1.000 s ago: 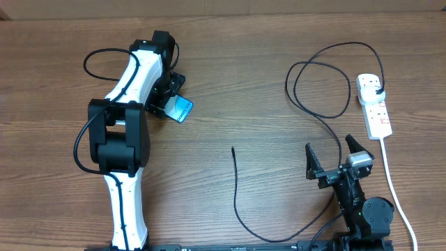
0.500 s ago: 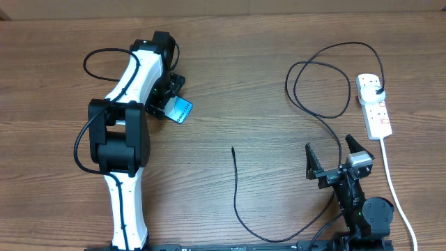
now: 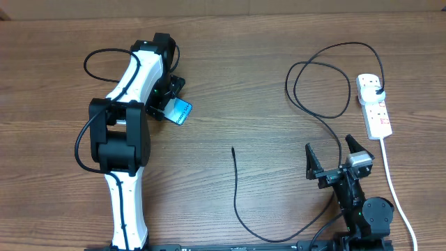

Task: Plug charger to phone and switch on socket

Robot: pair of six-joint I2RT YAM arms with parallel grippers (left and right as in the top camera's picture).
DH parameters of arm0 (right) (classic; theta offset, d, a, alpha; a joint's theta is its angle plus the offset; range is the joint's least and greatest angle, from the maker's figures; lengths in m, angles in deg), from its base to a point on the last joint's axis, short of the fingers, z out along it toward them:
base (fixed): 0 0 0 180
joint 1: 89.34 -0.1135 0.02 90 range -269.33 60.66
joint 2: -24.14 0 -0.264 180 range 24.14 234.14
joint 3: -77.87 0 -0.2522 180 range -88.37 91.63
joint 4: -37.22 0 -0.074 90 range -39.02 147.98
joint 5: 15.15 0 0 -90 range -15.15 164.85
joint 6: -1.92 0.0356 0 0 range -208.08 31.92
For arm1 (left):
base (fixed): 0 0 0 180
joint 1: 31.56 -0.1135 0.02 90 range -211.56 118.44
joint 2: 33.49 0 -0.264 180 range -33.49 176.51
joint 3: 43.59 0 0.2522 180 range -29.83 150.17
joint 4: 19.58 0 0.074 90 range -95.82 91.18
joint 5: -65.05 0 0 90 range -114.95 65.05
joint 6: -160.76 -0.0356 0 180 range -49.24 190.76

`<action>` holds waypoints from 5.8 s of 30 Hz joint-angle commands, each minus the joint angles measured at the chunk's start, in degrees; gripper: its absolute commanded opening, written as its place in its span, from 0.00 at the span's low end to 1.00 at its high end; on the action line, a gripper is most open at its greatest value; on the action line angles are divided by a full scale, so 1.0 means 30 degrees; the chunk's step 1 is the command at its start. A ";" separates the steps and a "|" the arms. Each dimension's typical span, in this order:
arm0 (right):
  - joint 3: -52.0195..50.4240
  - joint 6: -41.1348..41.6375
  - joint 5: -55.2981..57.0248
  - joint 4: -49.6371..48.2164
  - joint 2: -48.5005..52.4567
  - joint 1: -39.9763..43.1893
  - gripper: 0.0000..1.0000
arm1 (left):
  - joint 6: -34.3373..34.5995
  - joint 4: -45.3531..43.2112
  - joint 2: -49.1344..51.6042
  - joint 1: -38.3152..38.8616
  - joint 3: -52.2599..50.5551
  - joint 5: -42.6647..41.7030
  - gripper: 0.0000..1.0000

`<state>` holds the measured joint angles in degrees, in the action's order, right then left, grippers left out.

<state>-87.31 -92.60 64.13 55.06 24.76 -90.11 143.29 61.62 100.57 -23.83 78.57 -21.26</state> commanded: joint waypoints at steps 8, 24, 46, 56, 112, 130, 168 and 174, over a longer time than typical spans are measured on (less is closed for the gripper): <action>-0.0204 -0.0022 -0.0102 -0.0095 -0.0153 0.0051 1.00 | 0.0240 -0.0495 0.0532 -0.0095 -0.0138 0.0401 1.00; -0.0204 -0.0022 -0.0102 -0.0102 -0.0153 0.0051 1.00 | 0.0248 -0.1960 0.0532 -0.0044 -0.0138 0.0459 1.00; -0.0204 -0.0022 -0.0102 -0.0095 -0.0153 0.0051 1.00 | -0.0721 -0.1698 0.0532 0.0007 -0.0138 0.0423 1.00; -0.0204 -0.0022 -0.0102 -0.0095 -0.0153 0.0051 1.00 | -0.0743 -0.2040 0.0532 0.0189 -0.0160 0.0452 0.99; -0.0204 -0.0022 -0.0095 -0.0102 -0.0153 0.0051 1.00 | -0.0743 -0.2463 0.0532 0.0182 -0.1100 -0.0189 0.79; -0.0204 -0.0022 -0.0102 -0.0095 -0.0153 0.0051 1.00 | -0.0750 -0.2499 0.0532 0.0182 -0.1100 -0.0248 0.38; -0.0204 -0.0022 -0.0102 -0.0095 -0.0153 0.0051 1.00 | -0.2623 -0.1341 0.0379 0.0182 0.1588 -0.1202 0.04; -0.0204 -0.0022 -0.0102 -0.0102 -0.0153 0.0051 1.00 | -0.2645 -0.0321 0.0379 0.0182 0.3512 -0.1239 0.04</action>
<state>-87.31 -92.60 64.13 55.04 24.76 -90.11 136.52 59.87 101.81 -23.68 84.45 -24.37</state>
